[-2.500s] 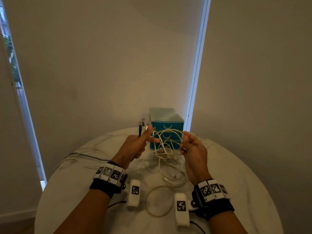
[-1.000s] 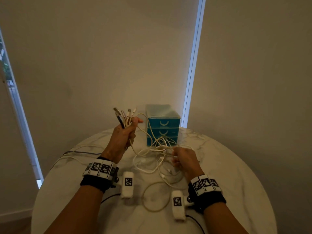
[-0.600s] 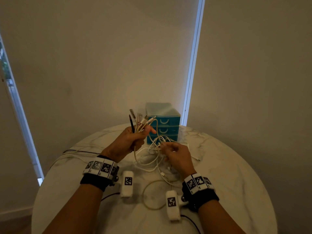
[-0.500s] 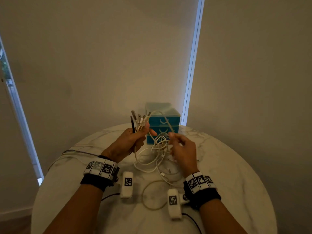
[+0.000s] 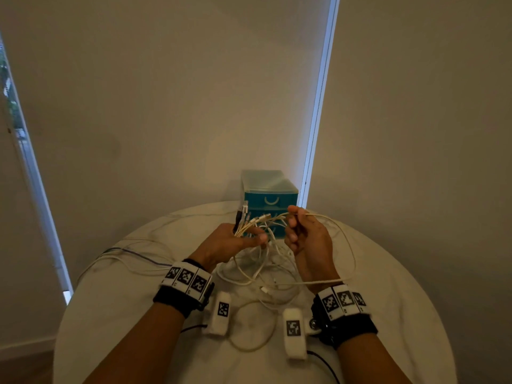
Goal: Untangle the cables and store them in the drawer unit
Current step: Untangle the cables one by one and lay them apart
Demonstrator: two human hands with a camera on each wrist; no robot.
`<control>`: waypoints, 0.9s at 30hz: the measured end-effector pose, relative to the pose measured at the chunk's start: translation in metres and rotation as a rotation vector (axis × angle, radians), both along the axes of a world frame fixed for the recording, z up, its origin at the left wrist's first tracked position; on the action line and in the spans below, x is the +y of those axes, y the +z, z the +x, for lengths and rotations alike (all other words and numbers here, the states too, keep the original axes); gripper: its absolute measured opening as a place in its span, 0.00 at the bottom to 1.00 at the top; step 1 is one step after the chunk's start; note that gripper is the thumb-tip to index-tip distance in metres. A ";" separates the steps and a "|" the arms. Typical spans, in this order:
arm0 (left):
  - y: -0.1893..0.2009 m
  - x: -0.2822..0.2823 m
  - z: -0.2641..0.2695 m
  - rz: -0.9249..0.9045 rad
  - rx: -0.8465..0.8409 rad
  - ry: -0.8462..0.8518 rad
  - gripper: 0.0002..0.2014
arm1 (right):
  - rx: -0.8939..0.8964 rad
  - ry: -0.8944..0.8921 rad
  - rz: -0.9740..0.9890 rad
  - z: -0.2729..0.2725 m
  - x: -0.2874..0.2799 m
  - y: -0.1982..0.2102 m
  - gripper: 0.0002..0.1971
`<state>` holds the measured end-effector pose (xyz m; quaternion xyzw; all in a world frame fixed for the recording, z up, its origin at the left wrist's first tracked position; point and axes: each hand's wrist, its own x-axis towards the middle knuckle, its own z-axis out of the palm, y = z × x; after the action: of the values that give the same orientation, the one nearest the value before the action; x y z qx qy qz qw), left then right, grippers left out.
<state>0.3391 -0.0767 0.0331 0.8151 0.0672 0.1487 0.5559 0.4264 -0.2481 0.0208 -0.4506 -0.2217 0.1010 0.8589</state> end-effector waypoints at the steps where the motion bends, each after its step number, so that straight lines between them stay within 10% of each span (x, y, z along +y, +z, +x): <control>1: 0.000 0.001 0.002 -0.010 -0.028 0.031 0.12 | 0.034 0.028 0.039 0.000 -0.001 0.001 0.13; 20: 0.000 0.010 0.010 -0.371 -0.354 0.184 0.12 | -0.063 0.134 -0.208 0.001 0.010 -0.014 0.16; 27: 0.004 0.020 0.006 -0.558 -0.341 0.064 0.28 | -0.326 -0.263 -0.520 0.012 0.010 -0.032 0.18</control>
<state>0.3452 -0.0570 0.0367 0.5921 0.0371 0.2761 0.7562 0.4389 -0.2378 -0.0113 -0.6896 -0.2629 -0.0309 0.6741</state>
